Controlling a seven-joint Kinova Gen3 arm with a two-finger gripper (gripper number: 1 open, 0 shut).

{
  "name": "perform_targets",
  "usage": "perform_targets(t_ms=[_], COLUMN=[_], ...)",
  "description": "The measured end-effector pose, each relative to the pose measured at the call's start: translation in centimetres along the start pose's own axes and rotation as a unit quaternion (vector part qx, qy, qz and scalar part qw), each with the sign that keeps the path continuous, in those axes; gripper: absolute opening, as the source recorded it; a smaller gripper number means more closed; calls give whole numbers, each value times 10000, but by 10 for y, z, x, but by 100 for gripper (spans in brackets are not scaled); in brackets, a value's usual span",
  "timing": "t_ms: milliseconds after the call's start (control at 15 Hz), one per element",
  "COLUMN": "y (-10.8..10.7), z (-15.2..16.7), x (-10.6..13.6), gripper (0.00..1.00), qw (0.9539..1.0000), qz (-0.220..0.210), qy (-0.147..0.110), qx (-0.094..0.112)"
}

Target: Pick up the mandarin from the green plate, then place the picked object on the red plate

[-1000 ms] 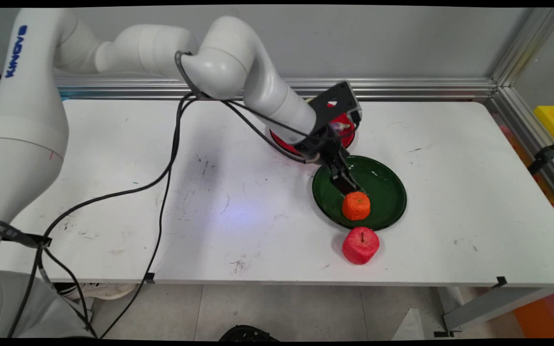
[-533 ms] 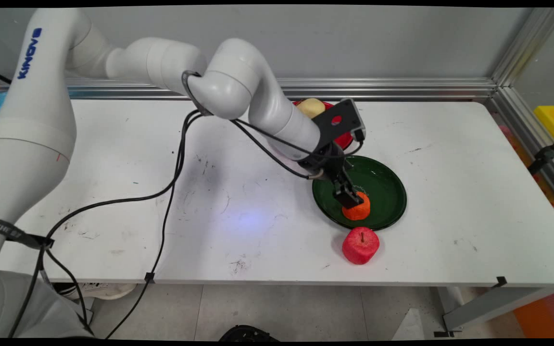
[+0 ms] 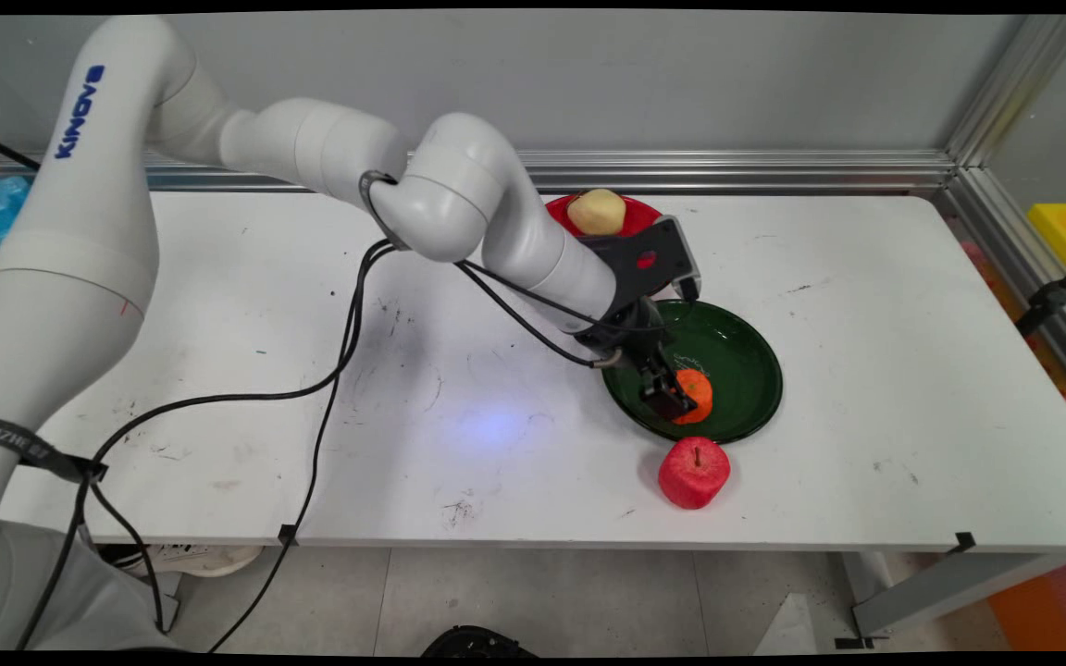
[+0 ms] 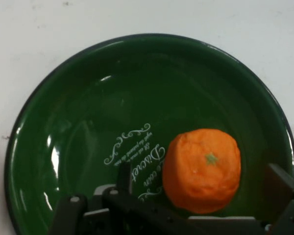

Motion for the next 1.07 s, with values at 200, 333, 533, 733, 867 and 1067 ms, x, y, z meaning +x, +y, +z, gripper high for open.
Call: perform_targets(t_ms=[200, 333, 533, 733, 867, 1067], y=[1, 2, 3, 4, 5, 5], z=[7, 11, 17, 20, 22, 21], x=[-5, -7, -9, -10, -10, -11], gripper=[100, 100, 100, 0, 0, 0], qw=[10000, 10000, 10000, 9999, 9999, 9999], qz=[-7, -10, -13, -30, -36, -50], qy=[4, 23, 61, 104, 129, 146], qx=[-3, -10, -14, -27, -45, -73])
